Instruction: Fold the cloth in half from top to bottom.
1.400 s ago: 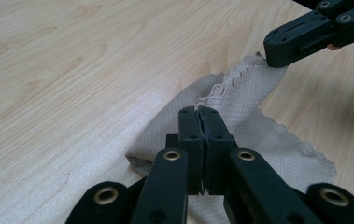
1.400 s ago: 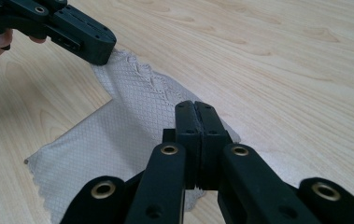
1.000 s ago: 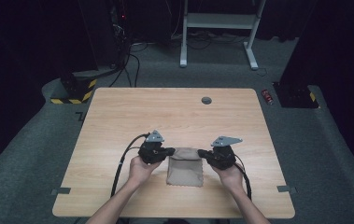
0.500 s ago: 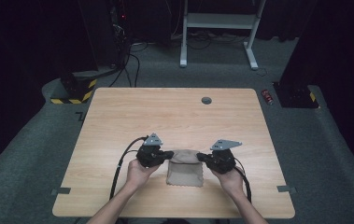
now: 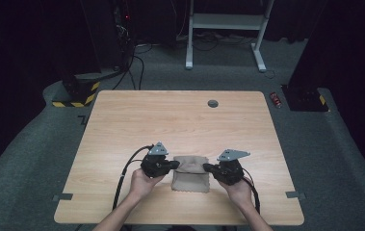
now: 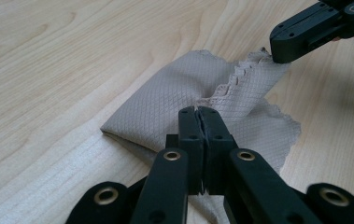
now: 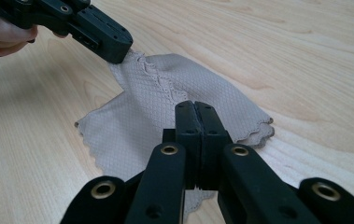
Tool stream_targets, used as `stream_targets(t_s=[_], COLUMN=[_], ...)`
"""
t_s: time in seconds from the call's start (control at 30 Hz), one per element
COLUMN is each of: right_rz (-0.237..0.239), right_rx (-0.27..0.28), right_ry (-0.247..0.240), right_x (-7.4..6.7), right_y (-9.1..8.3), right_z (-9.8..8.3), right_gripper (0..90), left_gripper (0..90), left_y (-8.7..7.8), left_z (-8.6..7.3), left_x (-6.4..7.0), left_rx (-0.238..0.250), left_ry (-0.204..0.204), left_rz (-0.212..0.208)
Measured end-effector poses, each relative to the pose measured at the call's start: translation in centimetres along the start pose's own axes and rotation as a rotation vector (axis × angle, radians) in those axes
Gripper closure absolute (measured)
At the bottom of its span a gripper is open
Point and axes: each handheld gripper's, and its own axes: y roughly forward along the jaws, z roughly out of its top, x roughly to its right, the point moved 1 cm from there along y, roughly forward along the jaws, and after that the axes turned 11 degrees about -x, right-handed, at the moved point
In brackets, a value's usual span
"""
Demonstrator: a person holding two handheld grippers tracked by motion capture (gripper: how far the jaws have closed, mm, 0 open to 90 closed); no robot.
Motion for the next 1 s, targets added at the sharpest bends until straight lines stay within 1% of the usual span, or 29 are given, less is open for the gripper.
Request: stream_targets(t_s=[0.13, 0.27, 0.33, 0.57, 0.67, 0.73, 0.93, 1.0], right_rz=[0.003, 0.008, 0.008, 0.014, 0.013, 0.009, 0.014, 0.018], right_rx=[0.005, 0.003, 0.004, 0.000, -0.004, -0.008, -0.010, -0.013], right_ry=[0.002, 0.008, 0.003, -0.003, -0.005, -0.008, -0.011, -0.009], right_x=[0.0, -0.1, -0.2, -0.5, -0.5, -0.6, -0.8, -0.9], right_y=[0.0, 0.0, -0.1, 0.0, 0.1, 0.2, 0.2, 0.3], right_z=[-0.4, -0.5, -0.6, -1.0, -1.2, -1.4, -1.7, -1.8], right_gripper=[89.3, 89.2, 89.3, 89.2, 89.2, 89.2, 89.2, 89.2], left_gripper=[88.5, 88.6, 88.6, 88.5, 88.5, 88.6, 88.5, 88.5], left_y=[0.0, 0.0, 0.1, 0.1, 0.2, 0.3, 0.4, 0.4], left_z=[-0.2, -0.4, -0.6, -0.9, -1.1, -1.1, -1.4, -1.5], left_x=[0.2, 0.2, 0.3, 0.6, 0.7, 0.8, 1.1, 1.1], left_rx=[0.009, 0.015, 0.013, 0.012, 0.011, 0.003, -0.005, -0.005], left_ry=[0.001, -0.010, -0.010, 0.015, 0.007, 0.017, 0.025, 0.022], left_rz=[-0.006, -0.013, -0.013, -0.004, -0.009, -0.006, -0.001, 0.002])
